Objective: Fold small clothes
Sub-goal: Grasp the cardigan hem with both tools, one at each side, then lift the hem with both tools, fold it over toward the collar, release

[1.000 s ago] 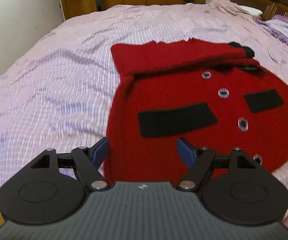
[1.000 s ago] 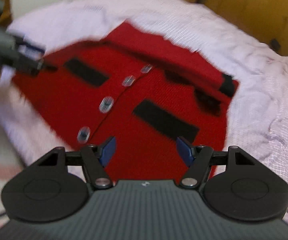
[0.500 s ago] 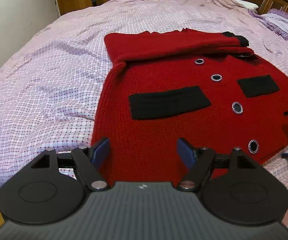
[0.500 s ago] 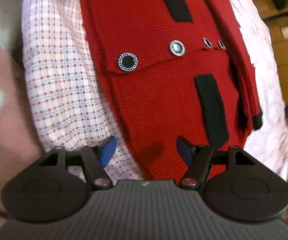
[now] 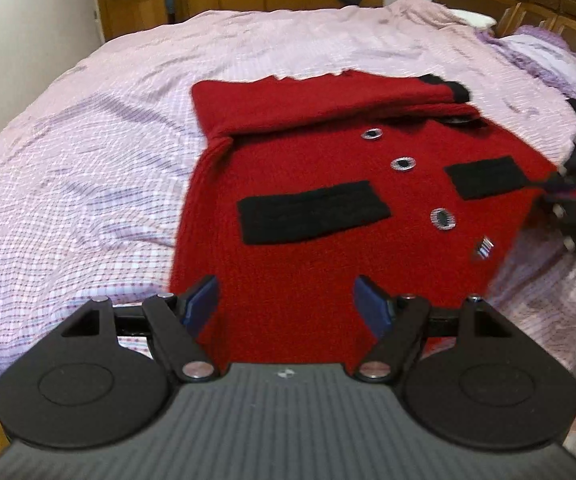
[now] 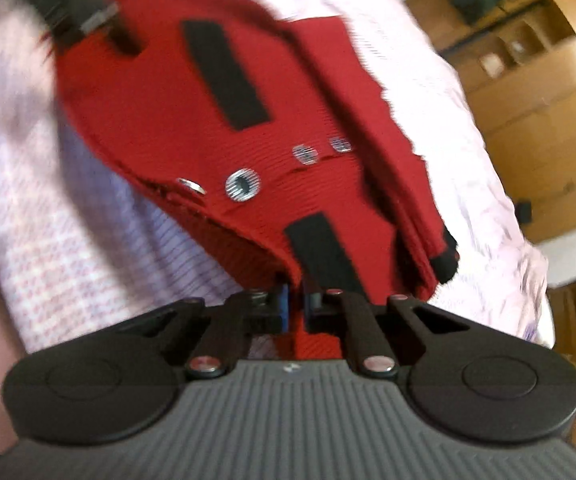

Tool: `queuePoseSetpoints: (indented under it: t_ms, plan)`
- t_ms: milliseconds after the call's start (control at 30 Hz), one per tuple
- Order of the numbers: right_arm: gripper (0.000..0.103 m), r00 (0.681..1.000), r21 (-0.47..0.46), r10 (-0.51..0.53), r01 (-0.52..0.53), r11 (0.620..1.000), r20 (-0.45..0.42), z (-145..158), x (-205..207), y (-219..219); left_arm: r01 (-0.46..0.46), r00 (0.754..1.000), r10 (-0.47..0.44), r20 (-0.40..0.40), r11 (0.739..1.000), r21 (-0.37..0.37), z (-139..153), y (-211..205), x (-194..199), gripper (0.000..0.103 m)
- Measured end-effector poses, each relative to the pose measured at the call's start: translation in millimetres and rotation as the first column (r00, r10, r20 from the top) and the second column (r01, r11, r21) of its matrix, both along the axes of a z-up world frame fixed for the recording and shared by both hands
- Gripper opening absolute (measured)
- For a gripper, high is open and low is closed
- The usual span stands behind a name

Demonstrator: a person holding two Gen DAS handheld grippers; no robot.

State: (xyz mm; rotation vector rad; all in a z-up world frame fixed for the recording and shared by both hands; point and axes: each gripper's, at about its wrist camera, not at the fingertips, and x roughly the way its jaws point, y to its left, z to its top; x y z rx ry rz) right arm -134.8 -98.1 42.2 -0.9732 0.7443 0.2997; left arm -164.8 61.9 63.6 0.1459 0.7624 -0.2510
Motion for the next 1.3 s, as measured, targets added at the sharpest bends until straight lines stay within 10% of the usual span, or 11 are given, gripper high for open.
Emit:
queuePoseSetpoints:
  t_ms: [333,767,833,867,967,1300]
  plan:
    - [0.009,0.994,0.151,-0.106,0.11,0.982,-0.032,12,26,-17,0.177,0.984,-0.176,0.017,0.979,-0.097,18,-11,-24,0.081]
    - [0.009,0.982,0.268,-0.186,0.19,0.945,-0.039,31,29,-30,0.126,0.991,-0.132,0.01,0.965,0.228,-27,-30,-16,0.084]
    - [0.009,0.982,0.267,-0.183,0.186,0.945,-0.039,31,29,-31,0.085,0.992,-0.11,0.066,0.95,0.3,-33,-30,-8,0.07]
    - [0.009,0.983,0.267,-0.181,0.185,0.946,-0.038,30,28,-32,0.081,0.991,-0.111,0.081,0.948,0.309,-34,-30,-7,0.047]
    - [0.01,0.984,0.266,-0.175,0.179,0.947,-0.039,29,27,-37,0.094,0.992,-0.11,0.069,0.975,0.199,-24,-25,0,0.014]
    - [0.011,0.979,0.228,-0.17,0.191,0.955,-0.11,9,19,-54,0.071,0.983,-0.093,0.161,0.988,0.135,0,-32,7,0.009]
